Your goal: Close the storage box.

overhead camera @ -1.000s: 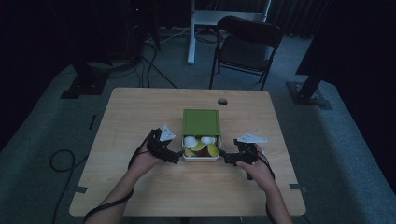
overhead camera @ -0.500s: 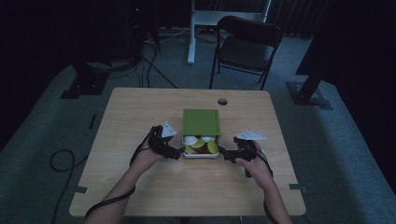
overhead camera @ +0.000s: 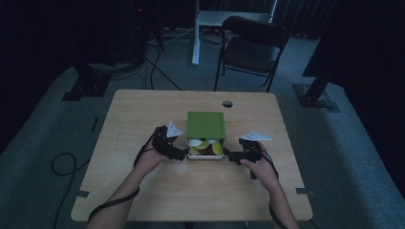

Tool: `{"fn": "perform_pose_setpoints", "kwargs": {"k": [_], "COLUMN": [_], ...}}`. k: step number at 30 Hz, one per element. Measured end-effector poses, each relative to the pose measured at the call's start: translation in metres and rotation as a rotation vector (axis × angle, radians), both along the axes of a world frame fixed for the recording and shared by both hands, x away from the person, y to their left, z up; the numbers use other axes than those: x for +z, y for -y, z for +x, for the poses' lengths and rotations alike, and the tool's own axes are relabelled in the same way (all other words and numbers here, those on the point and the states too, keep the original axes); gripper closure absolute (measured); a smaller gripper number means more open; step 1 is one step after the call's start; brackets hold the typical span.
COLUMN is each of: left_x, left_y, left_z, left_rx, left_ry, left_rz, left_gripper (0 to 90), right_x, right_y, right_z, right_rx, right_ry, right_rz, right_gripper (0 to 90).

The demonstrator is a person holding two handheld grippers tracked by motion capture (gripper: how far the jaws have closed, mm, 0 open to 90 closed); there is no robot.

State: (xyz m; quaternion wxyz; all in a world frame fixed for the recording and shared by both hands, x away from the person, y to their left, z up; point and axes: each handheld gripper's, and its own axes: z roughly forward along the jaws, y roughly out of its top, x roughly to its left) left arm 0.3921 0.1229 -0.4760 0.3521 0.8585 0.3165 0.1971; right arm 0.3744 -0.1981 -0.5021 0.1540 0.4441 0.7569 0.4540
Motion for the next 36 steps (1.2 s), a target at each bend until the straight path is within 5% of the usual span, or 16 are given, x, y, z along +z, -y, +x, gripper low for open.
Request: {"fn": "perform_pose_setpoints", "kwargs": {"k": [13, 17, 36], "left_x": [-0.002, 0.002, 0.008], "left_y": [-0.001, -0.008, -0.031], "left_z": [-0.013, -0.023, -0.037], "left_rx": [-0.031, -0.036, -0.022], "left_ry": [-0.019, -0.030, -0.005], "left_rz": [-0.035, -0.105, -0.154], "left_gripper": [0.1, 0.1, 0.1], "right_x": [0.001, 0.001, 0.009], "right_y": [-0.002, -0.004, 0.019], "right_z": [-0.008, -0.017, -0.034], "right_rx": [0.036, 0.061, -0.006], "right_ry": [0.011, 0.026, 0.063], "right_rz": [0.002, -0.014, 0.000], "right_gripper": [11.2, 11.2, 11.2]}}
